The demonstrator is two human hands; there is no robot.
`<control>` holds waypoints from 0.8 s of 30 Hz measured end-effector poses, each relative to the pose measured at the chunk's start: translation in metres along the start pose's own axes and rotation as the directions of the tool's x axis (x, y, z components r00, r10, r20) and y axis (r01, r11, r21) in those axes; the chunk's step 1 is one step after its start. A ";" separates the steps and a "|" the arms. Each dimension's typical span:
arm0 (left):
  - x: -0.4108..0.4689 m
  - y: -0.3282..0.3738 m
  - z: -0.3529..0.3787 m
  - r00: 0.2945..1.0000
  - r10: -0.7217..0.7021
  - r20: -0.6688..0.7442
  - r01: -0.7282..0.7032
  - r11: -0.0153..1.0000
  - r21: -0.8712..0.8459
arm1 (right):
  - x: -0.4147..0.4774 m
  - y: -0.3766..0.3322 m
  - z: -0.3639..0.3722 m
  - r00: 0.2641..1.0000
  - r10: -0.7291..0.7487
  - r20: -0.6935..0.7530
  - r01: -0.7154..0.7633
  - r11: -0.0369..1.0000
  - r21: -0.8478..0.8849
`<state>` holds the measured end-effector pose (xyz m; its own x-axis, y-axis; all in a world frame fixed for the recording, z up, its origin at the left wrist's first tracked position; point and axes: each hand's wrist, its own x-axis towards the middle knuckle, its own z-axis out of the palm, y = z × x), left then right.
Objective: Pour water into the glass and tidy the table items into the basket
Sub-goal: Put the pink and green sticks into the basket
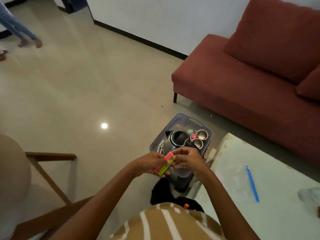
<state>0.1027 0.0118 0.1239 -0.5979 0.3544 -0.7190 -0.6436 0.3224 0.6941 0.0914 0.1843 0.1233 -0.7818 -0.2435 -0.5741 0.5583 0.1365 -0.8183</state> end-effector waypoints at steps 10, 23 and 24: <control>0.076 0.080 -0.077 0.996 -0.030 -0.085 0.036 0.997 0.071 | 0.100 -0.055 -0.016 0.987 0.015 -0.161 0.009 0.989 0.149; 0.126 0.111 -0.125 0.972 -0.080 -0.222 0.038 0.982 -0.186 | 0.182 -0.071 -0.046 0.944 0.065 -0.323 0.018 0.969 0.247; 0.128 0.111 -0.128 0.966 -0.083 -0.245 0.031 0.978 -0.208 | 0.188 -0.069 -0.048 0.932 0.067 -0.356 0.016 0.974 0.225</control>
<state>-0.1068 -0.0193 0.1043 -0.6414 0.1001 -0.7606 -0.7471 0.1436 0.6490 -0.1079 0.1752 0.0707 -0.7900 0.1243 -0.6004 0.5941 -0.0872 -0.7997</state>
